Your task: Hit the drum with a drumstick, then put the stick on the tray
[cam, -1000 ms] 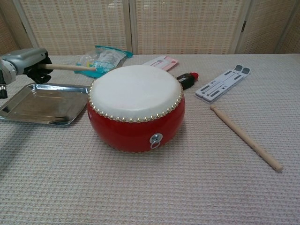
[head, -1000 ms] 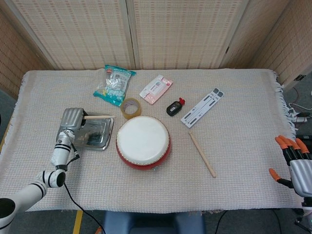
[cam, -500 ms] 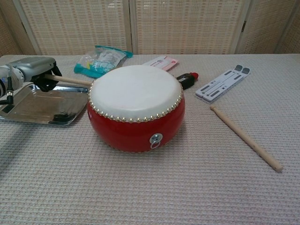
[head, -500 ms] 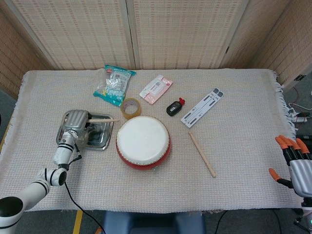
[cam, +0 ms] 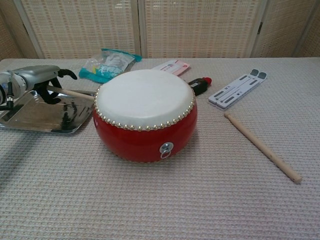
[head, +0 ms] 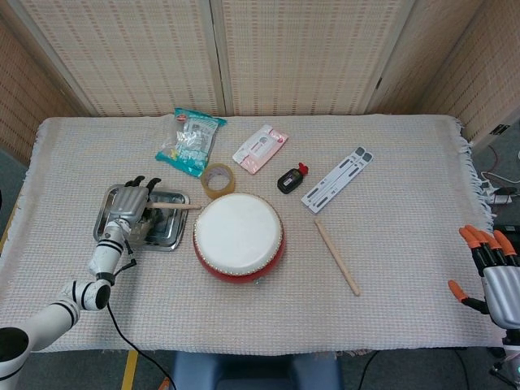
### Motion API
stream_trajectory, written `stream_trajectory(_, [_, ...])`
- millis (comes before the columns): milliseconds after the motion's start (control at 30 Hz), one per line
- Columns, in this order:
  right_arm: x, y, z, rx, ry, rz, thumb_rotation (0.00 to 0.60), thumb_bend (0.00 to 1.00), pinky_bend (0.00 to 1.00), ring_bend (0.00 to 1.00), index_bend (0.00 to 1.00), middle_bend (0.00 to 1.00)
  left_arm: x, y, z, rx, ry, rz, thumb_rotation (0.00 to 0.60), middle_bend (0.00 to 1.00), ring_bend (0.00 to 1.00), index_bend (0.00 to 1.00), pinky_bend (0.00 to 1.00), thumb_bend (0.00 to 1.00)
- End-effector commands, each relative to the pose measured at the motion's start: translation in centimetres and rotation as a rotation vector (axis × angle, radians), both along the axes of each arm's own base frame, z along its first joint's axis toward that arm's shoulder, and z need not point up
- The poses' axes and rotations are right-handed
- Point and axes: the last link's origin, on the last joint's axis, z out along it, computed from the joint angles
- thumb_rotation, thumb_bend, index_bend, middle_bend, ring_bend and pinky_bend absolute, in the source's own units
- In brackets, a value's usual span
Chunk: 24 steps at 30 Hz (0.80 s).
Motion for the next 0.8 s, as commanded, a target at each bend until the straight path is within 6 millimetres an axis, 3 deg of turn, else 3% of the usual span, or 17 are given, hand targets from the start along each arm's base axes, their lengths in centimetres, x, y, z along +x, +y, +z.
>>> stream_trajectory(33, [0.0,0.0,0.0,0.001,-0.001,0.0,0.6,0.25,0.0,0.0,0.0,0.05,0.1,-0.1,0.2,0.0,0.004,0.0,0.6,0.03,0.0,0.02,0.1,0.32])
stream_trajectory(533, [-0.1,0.1,0.1,-0.007,-0.01,0.006,0.6,0.25,0.0,0.0,0.0,0.05,0.1,-0.4,0.8,-0.023,0.027,0.023,0.6,0.0,0.0,0.0,0.02,0.22])
stream_trajectory(800, [-0.2,0.2,1.0,-0.027,-0.009,0.009,0.6,0.25,0.0,0.0,0.0,0.05,0.1,-2.2,4.4,0.046,-0.121,0.057,0.6,0.0,0.0,0.0,0.02,0.22])
